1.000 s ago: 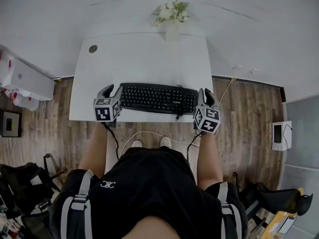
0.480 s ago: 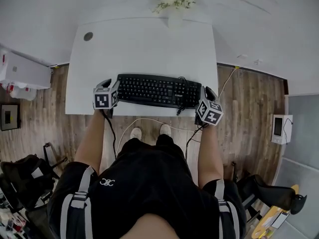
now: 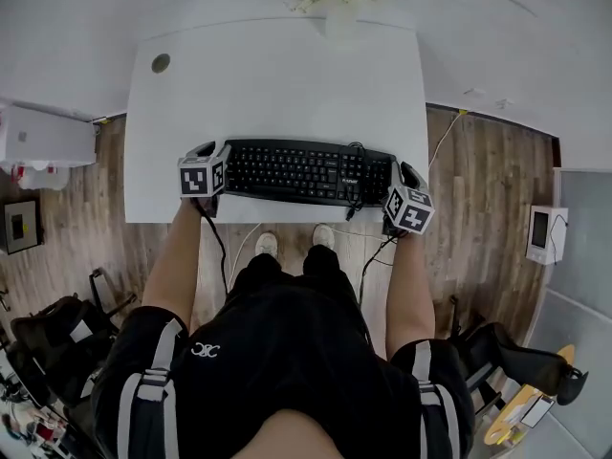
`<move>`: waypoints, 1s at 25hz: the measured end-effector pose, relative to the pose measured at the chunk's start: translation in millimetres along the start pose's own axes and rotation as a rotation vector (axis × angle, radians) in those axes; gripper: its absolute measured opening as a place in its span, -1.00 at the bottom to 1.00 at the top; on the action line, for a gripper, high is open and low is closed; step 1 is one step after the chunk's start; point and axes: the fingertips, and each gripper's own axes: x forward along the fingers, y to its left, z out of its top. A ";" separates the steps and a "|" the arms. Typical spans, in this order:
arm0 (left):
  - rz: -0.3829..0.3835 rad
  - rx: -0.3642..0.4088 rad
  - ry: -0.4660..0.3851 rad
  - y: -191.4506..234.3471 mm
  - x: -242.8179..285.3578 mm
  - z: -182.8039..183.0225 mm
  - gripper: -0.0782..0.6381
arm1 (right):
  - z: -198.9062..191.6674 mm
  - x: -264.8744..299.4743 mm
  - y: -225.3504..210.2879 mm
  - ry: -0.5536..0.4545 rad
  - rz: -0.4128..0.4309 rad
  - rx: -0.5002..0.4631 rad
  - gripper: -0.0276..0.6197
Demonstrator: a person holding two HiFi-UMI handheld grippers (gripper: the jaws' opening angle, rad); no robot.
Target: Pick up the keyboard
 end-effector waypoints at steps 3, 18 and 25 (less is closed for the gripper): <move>-0.005 0.003 0.026 2.0 9.0 -1.5 -0.30 | -5.8 7.6 1.7 0.036 0.017 -0.003 -0.65; -0.374 -0.373 0.092 3.1 26.0 -16.1 -0.38 | -11.5 18.1 4.7 0.148 0.310 0.292 -0.55; -0.512 -0.330 0.234 -8.5 28.0 -15.4 -0.53 | -12.0 19.3 10.6 0.231 0.460 0.424 -0.63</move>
